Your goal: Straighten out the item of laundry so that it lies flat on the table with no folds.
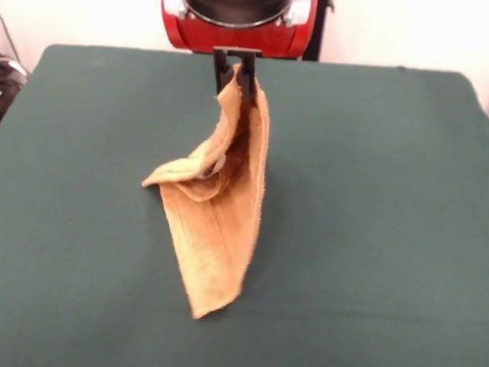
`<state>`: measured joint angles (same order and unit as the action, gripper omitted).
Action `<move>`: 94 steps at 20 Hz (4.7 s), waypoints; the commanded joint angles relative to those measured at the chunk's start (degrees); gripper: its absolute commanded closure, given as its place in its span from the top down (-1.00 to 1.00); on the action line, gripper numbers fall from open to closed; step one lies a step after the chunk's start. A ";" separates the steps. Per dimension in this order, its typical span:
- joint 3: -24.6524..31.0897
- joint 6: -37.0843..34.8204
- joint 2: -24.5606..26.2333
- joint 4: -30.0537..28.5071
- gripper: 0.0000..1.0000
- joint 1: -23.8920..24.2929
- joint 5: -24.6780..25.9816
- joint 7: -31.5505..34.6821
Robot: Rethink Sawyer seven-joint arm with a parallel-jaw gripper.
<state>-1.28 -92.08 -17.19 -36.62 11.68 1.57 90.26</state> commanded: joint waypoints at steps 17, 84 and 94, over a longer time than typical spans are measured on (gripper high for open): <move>6.97 -13.21 -1.73 -2.24 -1.00 -0.38 0.69 -5.53; 10.90 -5.15 -8.70 -12.87 -1.00 1.58 5.15 -4.98; 10.92 -11.82 -2.17 -0.16 -1.00 0.67 4.96 -2.92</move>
<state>1.99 -97.98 -22.09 -42.22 13.50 5.47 90.26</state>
